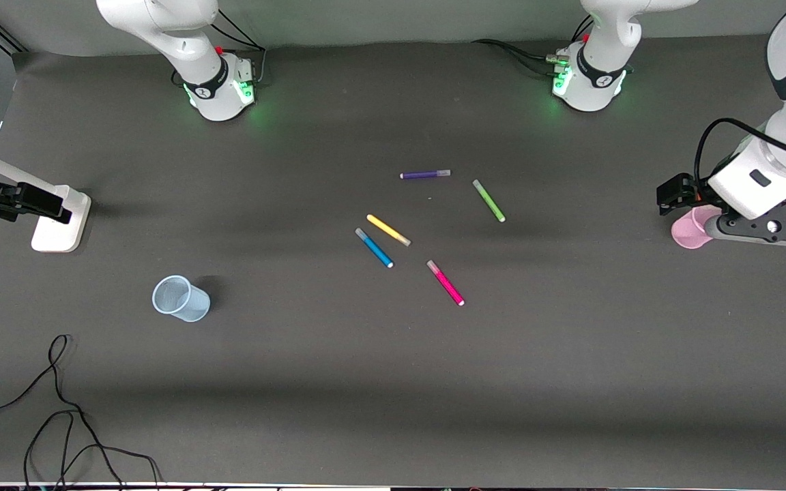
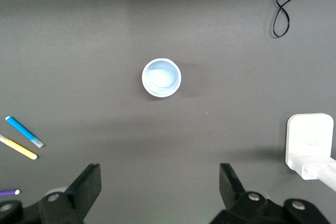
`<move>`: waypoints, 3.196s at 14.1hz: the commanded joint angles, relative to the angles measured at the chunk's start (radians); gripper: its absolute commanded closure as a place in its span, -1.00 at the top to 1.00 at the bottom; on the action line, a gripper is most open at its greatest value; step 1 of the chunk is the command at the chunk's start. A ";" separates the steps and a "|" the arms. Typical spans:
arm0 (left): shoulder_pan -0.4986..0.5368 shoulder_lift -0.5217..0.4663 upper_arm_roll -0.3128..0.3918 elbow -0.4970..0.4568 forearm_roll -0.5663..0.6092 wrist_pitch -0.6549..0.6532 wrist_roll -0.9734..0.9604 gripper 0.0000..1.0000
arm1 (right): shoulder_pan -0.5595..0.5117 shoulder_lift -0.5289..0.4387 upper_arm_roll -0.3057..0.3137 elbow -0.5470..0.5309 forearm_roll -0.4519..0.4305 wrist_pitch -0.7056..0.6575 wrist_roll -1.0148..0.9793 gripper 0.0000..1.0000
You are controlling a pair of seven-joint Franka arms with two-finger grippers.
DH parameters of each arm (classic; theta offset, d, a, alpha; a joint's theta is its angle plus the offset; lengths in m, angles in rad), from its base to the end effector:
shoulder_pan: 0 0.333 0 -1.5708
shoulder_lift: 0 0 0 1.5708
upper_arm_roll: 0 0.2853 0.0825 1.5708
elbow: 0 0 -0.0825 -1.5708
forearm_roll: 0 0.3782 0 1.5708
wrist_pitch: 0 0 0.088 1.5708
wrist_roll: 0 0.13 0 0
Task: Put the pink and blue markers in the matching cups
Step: 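Raise both grippers from rest and start toward the markers, then move the right gripper over the blue marker while the left gripper reaches pink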
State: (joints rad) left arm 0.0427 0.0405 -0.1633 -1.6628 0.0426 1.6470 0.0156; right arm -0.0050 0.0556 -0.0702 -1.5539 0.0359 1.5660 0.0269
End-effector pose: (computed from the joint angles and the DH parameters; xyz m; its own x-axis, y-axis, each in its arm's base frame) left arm 0.5569 -0.0610 0.5122 0.9887 -0.1390 -0.0563 -0.1411 -0.9894 -0.0348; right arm 0.5604 -0.0366 0.5475 0.9938 -0.1017 -0.0442 -0.1031 -0.9942 -0.0308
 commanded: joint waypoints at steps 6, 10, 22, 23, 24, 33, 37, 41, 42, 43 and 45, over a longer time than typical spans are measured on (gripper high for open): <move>-0.009 -0.034 0.008 -0.035 0.003 0.020 0.012 0.99 | 0.008 -0.005 0.003 0.003 -0.014 0.003 -0.018 0.99; -0.011 -0.034 0.008 -0.035 0.002 0.014 0.010 0.98 | 0.020 -0.005 0.003 0.002 -0.017 0.003 -0.021 0.99; -0.009 -0.033 0.008 -0.034 -0.006 0.014 0.009 0.85 | 0.244 0.050 0.004 -0.003 -0.004 0.094 0.129 0.99; -0.011 -0.031 0.008 -0.034 -0.010 0.017 -0.002 0.85 | 0.270 0.058 0.003 -0.003 -0.004 0.106 0.172 0.99; -0.014 -0.030 0.008 -0.034 -0.018 0.020 -0.034 0.85 | 0.305 0.066 0.003 -0.003 -0.004 0.121 0.235 0.99; -0.085 -0.014 -0.008 -0.029 -0.058 0.059 -0.250 0.89 | 0.542 0.145 0.003 0.000 -0.011 0.212 0.605 0.99; -0.196 0.039 -0.008 -0.029 -0.058 0.149 -0.462 0.90 | 0.632 0.161 0.003 0.002 -0.016 0.216 0.590 0.99; -0.280 0.180 -0.012 -0.029 -0.066 0.252 -0.574 0.88 | 0.657 0.165 0.004 -0.003 -0.016 0.215 0.471 0.99; -0.300 0.215 -0.018 -0.029 -0.069 0.276 -0.597 0.88 | 0.657 0.164 0.004 -0.003 -0.016 0.210 0.406 0.99; -0.317 0.257 -0.018 -0.023 -0.070 0.309 -0.623 0.88 | 0.662 0.159 0.003 -0.006 -0.016 0.207 0.356 1.00; -0.339 0.335 -0.019 -0.009 -0.072 0.393 -0.692 0.88 | 0.680 0.156 0.003 -0.008 -0.016 0.206 0.273 1.00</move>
State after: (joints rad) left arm -0.2677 0.3076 -0.1901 -1.7037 -0.0193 1.9865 -0.6036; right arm 0.6496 0.2197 -0.0577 -1.5583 0.0345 1.7694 0.3865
